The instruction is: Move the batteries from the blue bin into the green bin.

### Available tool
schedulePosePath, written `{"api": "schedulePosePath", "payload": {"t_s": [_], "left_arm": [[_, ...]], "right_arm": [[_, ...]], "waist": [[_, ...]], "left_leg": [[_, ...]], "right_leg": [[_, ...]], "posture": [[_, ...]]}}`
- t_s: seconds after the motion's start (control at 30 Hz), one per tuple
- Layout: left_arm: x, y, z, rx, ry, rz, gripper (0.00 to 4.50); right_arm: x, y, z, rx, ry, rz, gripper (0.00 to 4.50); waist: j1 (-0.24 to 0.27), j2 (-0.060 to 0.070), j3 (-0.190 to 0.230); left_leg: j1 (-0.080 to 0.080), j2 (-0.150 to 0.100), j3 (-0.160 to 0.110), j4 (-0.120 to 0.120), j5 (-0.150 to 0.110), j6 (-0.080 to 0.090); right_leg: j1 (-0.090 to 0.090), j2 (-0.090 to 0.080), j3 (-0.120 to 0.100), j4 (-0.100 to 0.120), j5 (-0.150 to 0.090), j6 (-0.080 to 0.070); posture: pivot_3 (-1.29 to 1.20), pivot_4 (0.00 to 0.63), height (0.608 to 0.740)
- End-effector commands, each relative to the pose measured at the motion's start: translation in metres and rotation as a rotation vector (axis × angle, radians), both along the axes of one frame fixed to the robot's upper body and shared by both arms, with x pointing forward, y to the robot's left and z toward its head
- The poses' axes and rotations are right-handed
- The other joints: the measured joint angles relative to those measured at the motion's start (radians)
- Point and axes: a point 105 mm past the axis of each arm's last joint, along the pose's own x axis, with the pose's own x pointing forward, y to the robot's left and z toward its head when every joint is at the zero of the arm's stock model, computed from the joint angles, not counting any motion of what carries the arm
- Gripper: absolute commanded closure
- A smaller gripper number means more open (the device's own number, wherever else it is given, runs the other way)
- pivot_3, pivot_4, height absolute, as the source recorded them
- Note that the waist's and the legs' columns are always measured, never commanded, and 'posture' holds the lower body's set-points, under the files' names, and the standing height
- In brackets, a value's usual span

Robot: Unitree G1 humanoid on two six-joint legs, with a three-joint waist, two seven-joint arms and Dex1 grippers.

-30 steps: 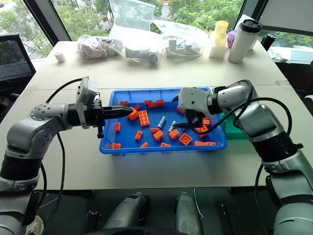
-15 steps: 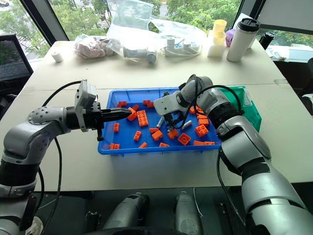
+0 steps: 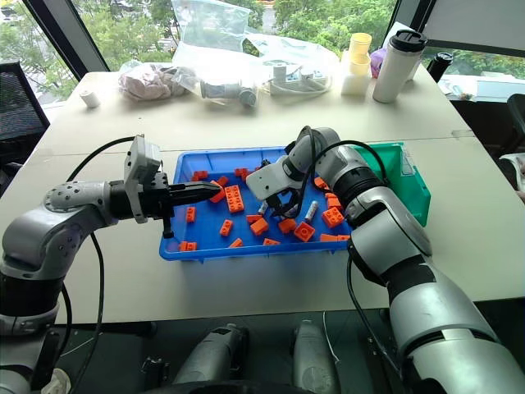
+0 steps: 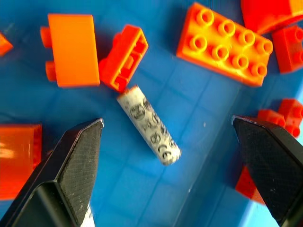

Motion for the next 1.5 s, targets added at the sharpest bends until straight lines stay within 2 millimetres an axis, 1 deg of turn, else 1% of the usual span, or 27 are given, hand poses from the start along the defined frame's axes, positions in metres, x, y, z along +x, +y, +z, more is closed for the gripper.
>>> {"api": "schedulePosePath", "payload": {"t_s": [0.03, 0.13, 0.17, 0.23, 0.33, 0.4, 0.47, 0.53, 0.6, 0.63, 0.7, 0.73, 0.8, 0.9, 0.97, 1.03, 1.13, 1.2, 1.23, 1.3, 1.37, 1.4, 1.43, 1.5], "left_arm": [[-0.001, 0.007, 0.010, -0.011, -0.056, 0.022, 4.50], [-0.002, 0.009, 0.008, -0.009, -0.061, 0.038, 4.50], [-0.002, 0.009, 0.009, -0.012, -0.062, 0.045, 4.50], [-0.002, 0.010, 0.009, -0.015, -0.063, 0.051, 4.50], [-0.003, 0.010, 0.008, -0.015, -0.063, 0.052, 4.50], [-0.003, 0.010, 0.008, -0.019, -0.059, 0.049, 4.50], [-0.002, 0.009, 0.007, -0.018, -0.057, 0.044, 4.50], [0.000, 0.007, 0.006, -0.019, -0.055, 0.033, 4.50], [0.001, 0.005, 0.007, -0.026, -0.055, 0.023, 4.50], [0.002, 0.004, 0.007, -0.028, -0.055, 0.020, 4.50], [0.004, 0.001, 0.005, -0.028, -0.047, -0.002, 4.50], [0.004, 0.000, 0.004, -0.029, -0.043, -0.010, 4.50], [0.007, -0.004, 0.002, -0.032, -0.037, -0.029, 4.50], [0.010, -0.008, 0.000, -0.033, -0.028, -0.057, 4.50], [0.012, -0.010, -0.002, -0.029, -0.024, -0.079, 4.50], [0.014, -0.014, -0.002, -0.028, -0.025, -0.100, 4.50], [0.018, -0.020, 0.000, -0.031, -0.034, -0.127, 4.50], [0.019, -0.024, 0.002, -0.031, -0.039, -0.139, 4.50], [0.019, -0.025, 0.002, -0.031, -0.039, -0.143, 4.50], [0.020, -0.025, 0.003, -0.030, -0.039, -0.148, 4.50], [0.020, -0.025, 0.003, -0.029, -0.040, -0.149, 4.50], [0.019, -0.025, 0.004, -0.029, -0.041, -0.149, 4.50], [0.019, -0.025, 0.004, -0.029, -0.042, -0.148, 4.50], [0.019, -0.025, 0.005, -0.029, -0.042, -0.147, 4.50]], "right_arm": [[-0.004, 0.006, -0.011, -0.049, 0.046, 0.007, 1.31], [-0.004, 0.006, -0.021, -0.089, 0.088, -0.031, 2.85], [-0.003, 0.003, -0.025, -0.111, 0.095, -0.056, 3.46], [0.002, -0.003, -0.030, -0.133, 0.078, -0.100, 4.46], [0.008, -0.007, -0.025, -0.107, 0.052, -0.139, 4.48], [0.009, -0.009, -0.013, -0.033, 0.088, -0.171, 4.48], [0.011, -0.013, 0.002, 0.047, 0.097, -0.181, 4.48], [0.015, -0.023, 0.027, 0.159, 0.060, -0.194, 4.48], [0.017, -0.041, 0.056, 0.281, -0.014, -0.219, 4.48], [0.013, -0.048, 0.065, 0.320, -0.028, -0.224, 4.48], [0.005, -0.080, 0.085, 0.414, -0.109, -0.313, 4.48], [-0.001, -0.092, 0.091, 0.445, -0.138, -0.358, 4.48], [-0.015, -0.124, 0.104, 0.519, -0.192, -0.494, 4.48], [-0.036, -0.164, 0.112, 0.563, -0.247, -0.686, 4.48], [-0.049, -0.183, 0.111, 0.592, -0.251, -0.791, 4.48], [-0.056, -0.191, 0.105, 0.646, -0.226, -0.870, 4.48], [-0.061, -0.196, 0.088, 0.655, -0.209, -0.941, 4.48], [-0.062, -0.198, 0.081, 0.669, -0.206, -0.978, 3.47], [-0.062, -0.199, 0.079, 0.676, -0.211, -0.992, 3.09], [-0.061, -0.201, 0.080, 0.687, -0.230, -1.013, 2.17], [-0.061, -0.202, 0.085, 0.697, -0.260, -1.017, 1.07], [-0.062, -0.200, 0.091, 0.708, -0.281, -1.010, 0.60], [-0.062, -0.198, 0.096, 0.716, -0.294, -1.005, 0.02], [-0.063, -0.192, 0.105, 0.732, -0.304, -0.985, 0.02]], "waist": [[-0.002, 0.000, 0.000], [-0.013, 0.000, 0.000], [-0.016, 0.000, 0.000], [-0.017, 0.000, -0.001], [-0.016, 0.000, -0.001], [-0.015, 0.000, -0.001], [-0.014, 0.000, -0.001], [-0.012, 0.001, -0.001], [-0.007, 0.002, 0.000], [-0.006, 0.002, 0.001], [0.001, 0.002, 0.001], [0.006, 0.002, 0.000], [0.014, 0.002, 0.000], [0.016, 0.002, 0.000], [0.012, 0.002, 0.000], [0.011, 0.002, 0.000], [0.009, 0.001, 0.000], [0.014, 0.001, 0.001], [0.014, 0.001, 0.001], [0.013, 0.001, 0.001], [0.013, 0.001, 0.001], [0.014, 0.001, 0.001], [0.014, 0.001, 0.001], [0.014, 0.001, 0.001]], "left_leg": [[0.000, 0.000, 0.000, 0.000, 0.000, 0.000], [0.000, 0.000, 0.000, 0.000, 0.000, 0.000], [0.001, 0.001, 0.000, -0.001, 0.000, -0.001], [0.001, 0.001, 0.000, -0.001, 0.000, -0.001], [0.002, 0.001, 0.000, -0.001, 0.000, -0.001], [0.002, 0.001, 0.000, -0.001, 0.000, -0.001], [0.002, 0.001, 0.000, -0.001, 0.000, -0.001], [0.001, 0.001, 0.000, -0.001, 0.000, -0.001], [-0.001, 0.001, 0.000, -0.001, 0.000, -0.001], [-0.002, 0.001, 0.000, -0.001, 0.001, -0.001], [-0.003, 0.001, 0.001, -0.002, 0.001, -0.001], [-0.003, 0.001, 0.001, -0.003, 0.001, -0.001], [-0.003, 0.002, 0.003, -0.006, 0.001, -0.001], [-0.006, 0.002, 0.006, -0.008, 0.001, -0.001], [-0.007, 0.002, 0.011, -0.007, 0.001, 0.000], [-0.005, 0.003, 0.017, -0.007, -0.001, 0.003], [-0.002, 0.005, 0.021, -0.007, -0.002, 0.005], [-0.002, 0.006, 0.022, -0.007, -0.002, 0.005], [-0.002, 0.006, 0.022, -0.007, -0.002, 0.005], [-0.002, 0.006, 0.024, -0.007, -0.002, 0.005], [-0.002, 0.006, 0.024, -0.007, -0.002, 0.005], [-0.002, 0.006, 0.024, -0.007, -0.002, 0.005], [-0.002, 0.006, 0.024, -0.007, -0.002, 0.005], [-0.002, 0.006, 0.024, -0.007, -0.002, 0.005]], "right_leg": [[0.000, 0.000, 0.000, 0.000, 0.000, 0.000], [0.000, 0.000, 0.001, 0.000, 0.000, -0.001], [0.000, 0.001, 0.001, 0.000, 0.000, -0.001], [0.000, 0.001, 0.002, 0.000, 0.001, -0.001], [0.000, 0.007, 0.013, 0.000, 0.001, -0.001], [0.000, 0.008, 0.016, 0.000, 0.001, -0.001], [0.000, 0.008, 0.016, 0.000, 0.001, -0.001], [0.000, 0.009, 0.017, 0.000, 0.001, -0.001], [-0.002, 0.009, 0.018, 0.000, 0.001, -0.001], [-0.003, 0.009, 0.018, 0.000, 0.001, -0.001], [-0.005, 0.009, 0.018, 0.000, 0.001, -0.001], [-0.006, 0.009, 0.018, 0.000, 0.001, -0.001], [-0.008, 0.008, 0.019, 0.000, 0.001, -0.001], [-0.012, 0.007, 0.020, 0.000, 0.001, -0.001], [-0.014, 0.006, 0.022, 0.001, 0.001, -0.001], [-0.014, 0.006, 0.026, 0.001, 0.002, -0.001], [-0.014, 0.008, 0.031, 0.001, 0.003, -0.001], [-0.013, 0.009, 0.032, 0.001, 0.003, 0.000], [-0.013, 0.010, 0.033, 0.001, 0.003, 0.000], [-0.014, 0.010, 0.034, 0.001, 0.003, 0.000], [-0.014, 0.010, 0.035, 0.001, 0.003, 0.000], [-0.014, 0.010, 0.035, 0.001, 0.003, 0.000], [-0.014, 0.010, 0.035, 0.001, 0.003, 0.000], [-0.014, 0.010, 0.035, 0.001, 0.003, 0.000]], "posture": [[0.00, 0.150, 0.740], [0.00, 0.150, 0.740], [0.00, 0.150, 0.740], [0.00, 0.150, 0.740], [0.00, 0.150, 0.740], [0.00, 0.150, 0.740], [0.00, 0.150, 0.740], [0.00, 0.150, 0.740], [0.00, 0.150, 0.740], [0.00, 0.150, 0.740], [0.00, 0.150, 0.740], [0.00, 0.150, 0.740], [0.00, 0.150, 0.740], [0.00, 0.150, 0.740], [0.00, 0.150, 0.740], [0.00, 0.150, 0.740], [0.00, 0.150, 0.740], [0.00, 0.150, 0.740], [0.00, 0.150, 0.740], [0.00, 0.150, 0.740], [0.00, 0.150, 0.740], [0.00, 0.150, 0.740], [0.00, 0.150, 0.740], [0.00, 0.150, 0.740]]}}
